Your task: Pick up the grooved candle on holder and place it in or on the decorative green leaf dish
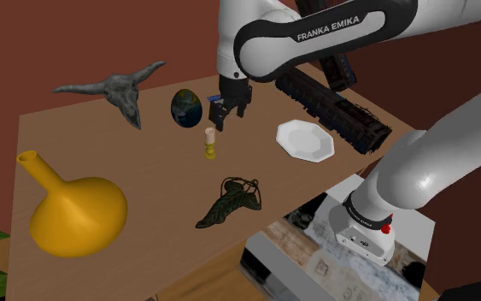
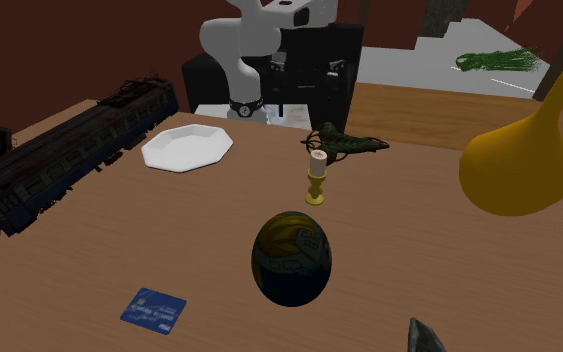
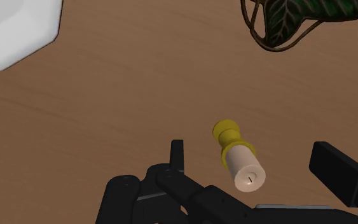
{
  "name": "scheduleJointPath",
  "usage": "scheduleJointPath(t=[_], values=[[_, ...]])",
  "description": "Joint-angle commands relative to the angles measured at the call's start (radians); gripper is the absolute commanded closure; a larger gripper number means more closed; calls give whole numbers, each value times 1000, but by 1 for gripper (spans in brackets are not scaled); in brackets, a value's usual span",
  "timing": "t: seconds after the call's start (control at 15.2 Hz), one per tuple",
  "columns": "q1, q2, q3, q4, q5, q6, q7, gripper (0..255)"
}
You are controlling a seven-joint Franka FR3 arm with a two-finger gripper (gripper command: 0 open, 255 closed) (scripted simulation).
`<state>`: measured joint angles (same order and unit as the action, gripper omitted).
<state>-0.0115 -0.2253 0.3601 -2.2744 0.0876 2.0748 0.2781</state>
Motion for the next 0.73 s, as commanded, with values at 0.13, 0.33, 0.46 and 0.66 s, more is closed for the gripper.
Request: scheduleJointPath(t=[0.13, 0.33, 0.46, 0.66], values=[[-4, 158, 39, 62, -73, 77, 96, 0], [1, 232, 47, 91, -113, 111, 141, 0], [2, 246, 47, 78, -120, 137, 146, 0], [3, 270, 46, 60, -133, 176, 155, 0]])
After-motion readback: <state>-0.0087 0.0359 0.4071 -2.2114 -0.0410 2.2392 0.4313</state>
